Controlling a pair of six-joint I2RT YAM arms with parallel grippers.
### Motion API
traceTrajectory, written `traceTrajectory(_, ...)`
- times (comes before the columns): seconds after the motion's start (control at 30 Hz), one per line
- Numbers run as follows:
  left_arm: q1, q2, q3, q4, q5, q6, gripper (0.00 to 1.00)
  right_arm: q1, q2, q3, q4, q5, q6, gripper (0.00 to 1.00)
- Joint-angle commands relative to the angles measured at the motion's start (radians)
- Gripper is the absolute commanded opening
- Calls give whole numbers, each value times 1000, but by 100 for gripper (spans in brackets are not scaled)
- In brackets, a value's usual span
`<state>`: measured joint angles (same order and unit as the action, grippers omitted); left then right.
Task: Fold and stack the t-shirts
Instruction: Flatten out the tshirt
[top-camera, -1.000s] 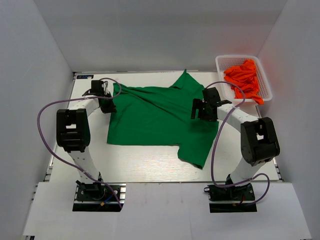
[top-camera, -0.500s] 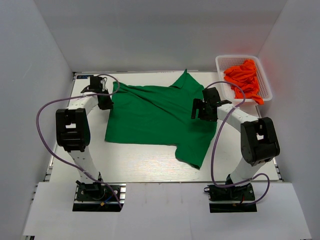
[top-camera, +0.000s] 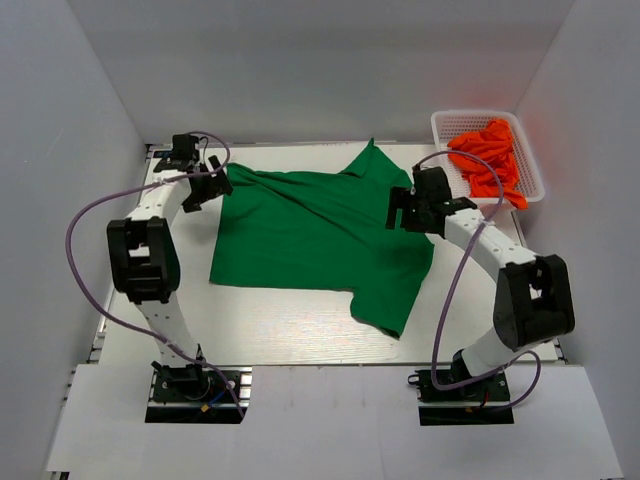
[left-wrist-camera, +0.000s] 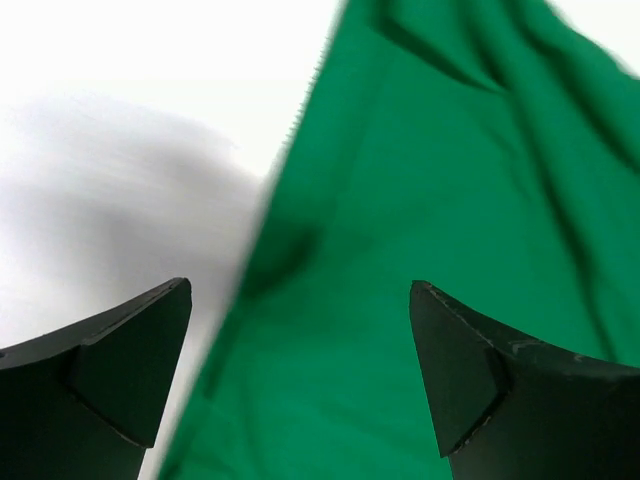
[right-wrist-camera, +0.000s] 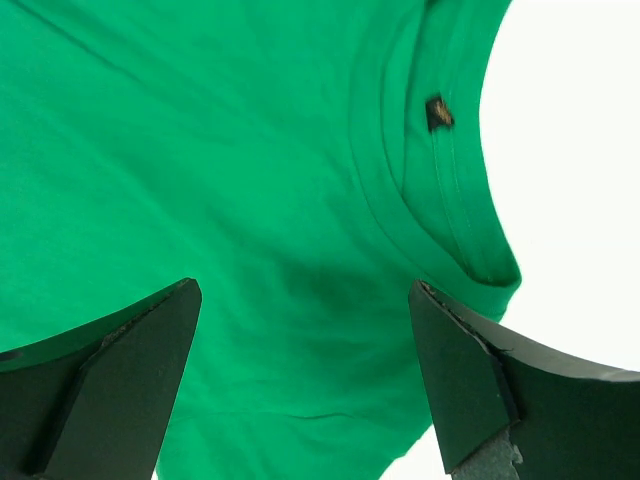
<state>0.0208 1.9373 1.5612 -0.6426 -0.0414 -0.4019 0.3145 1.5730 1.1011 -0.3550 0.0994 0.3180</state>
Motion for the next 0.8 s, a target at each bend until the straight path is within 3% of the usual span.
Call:
traceTrajectory(0.0, -21, -145, -93, 58, 174, -54, 100, 5, -28, 17, 42, -21, -33, 90)
traceTrajectory(0.1, -45, -172, -183, 165, 294, -100, 100, 18, 56, 124, 57, -55, -56, 90)
traceTrajectory(0.37, -131, -61, -239, 230, 412, -129, 100, 37, 430, 520, 30, -82, -62, 90)
traceTrajectory(0.53, -142, -18, -292, 241, 376, -141, 100, 28, 646, 757, -2, -86, -45, 90)
traceTrajectory(0.67, -142, -50, -369, 160, 307, -141, 100, 21, 845, 981, -51, -73, -40, 90)
traceTrajectory(0.77, -142, -99, -450, 106, 256, -132, 100, 12, 892, 1036, -64, -64, -40, 90)
